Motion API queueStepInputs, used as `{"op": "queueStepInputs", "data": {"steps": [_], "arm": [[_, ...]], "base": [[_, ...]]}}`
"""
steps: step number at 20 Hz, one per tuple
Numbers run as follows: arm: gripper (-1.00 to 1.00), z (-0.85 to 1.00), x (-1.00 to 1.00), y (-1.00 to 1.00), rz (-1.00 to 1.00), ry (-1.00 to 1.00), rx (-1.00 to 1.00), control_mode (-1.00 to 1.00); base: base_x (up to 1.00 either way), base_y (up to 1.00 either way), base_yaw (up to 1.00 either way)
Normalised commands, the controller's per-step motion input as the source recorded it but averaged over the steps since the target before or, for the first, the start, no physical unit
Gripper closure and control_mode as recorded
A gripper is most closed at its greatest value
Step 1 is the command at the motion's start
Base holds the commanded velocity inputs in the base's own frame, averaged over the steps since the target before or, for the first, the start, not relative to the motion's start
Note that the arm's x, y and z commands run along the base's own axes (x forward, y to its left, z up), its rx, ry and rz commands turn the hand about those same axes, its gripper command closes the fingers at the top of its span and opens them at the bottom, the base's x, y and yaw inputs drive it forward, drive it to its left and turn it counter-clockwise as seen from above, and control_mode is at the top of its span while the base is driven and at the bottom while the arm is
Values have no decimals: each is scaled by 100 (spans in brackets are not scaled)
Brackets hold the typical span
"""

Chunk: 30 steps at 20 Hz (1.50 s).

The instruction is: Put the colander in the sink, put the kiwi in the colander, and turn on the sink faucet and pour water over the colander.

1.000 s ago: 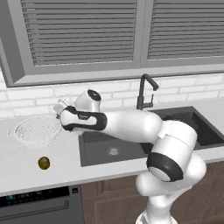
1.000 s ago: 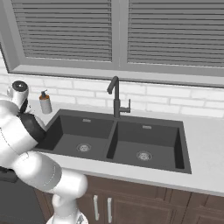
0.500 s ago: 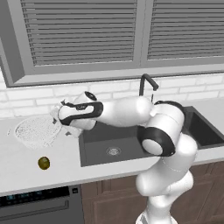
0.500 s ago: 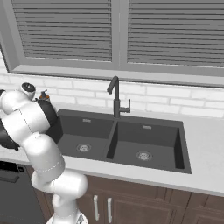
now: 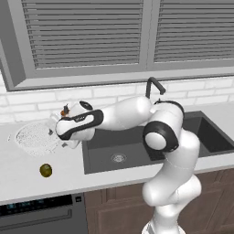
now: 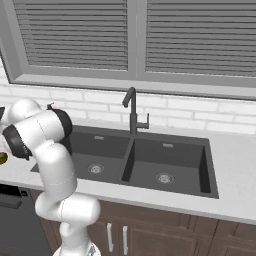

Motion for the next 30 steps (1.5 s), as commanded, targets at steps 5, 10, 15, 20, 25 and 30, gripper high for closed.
{"op": "queueStepInputs", "data": {"steps": [5,10,15,20,25,30], "arm": [[-100,-19,3,0,0,1,0,-100],[-100,-23,6,5,0,4,0,-100],[-100,-24,8,9,0,3,0,-100],[100,-5,1,2,0,1,0,-100],[100,0,-5,0,0,0,0,-100],[100,12,-36,-8,-3,-9,0,-100]], "base": [[0,0,0],[0,0,0],[0,0,0],[0,0,0],[0,0,0],[0,0,0]]}}
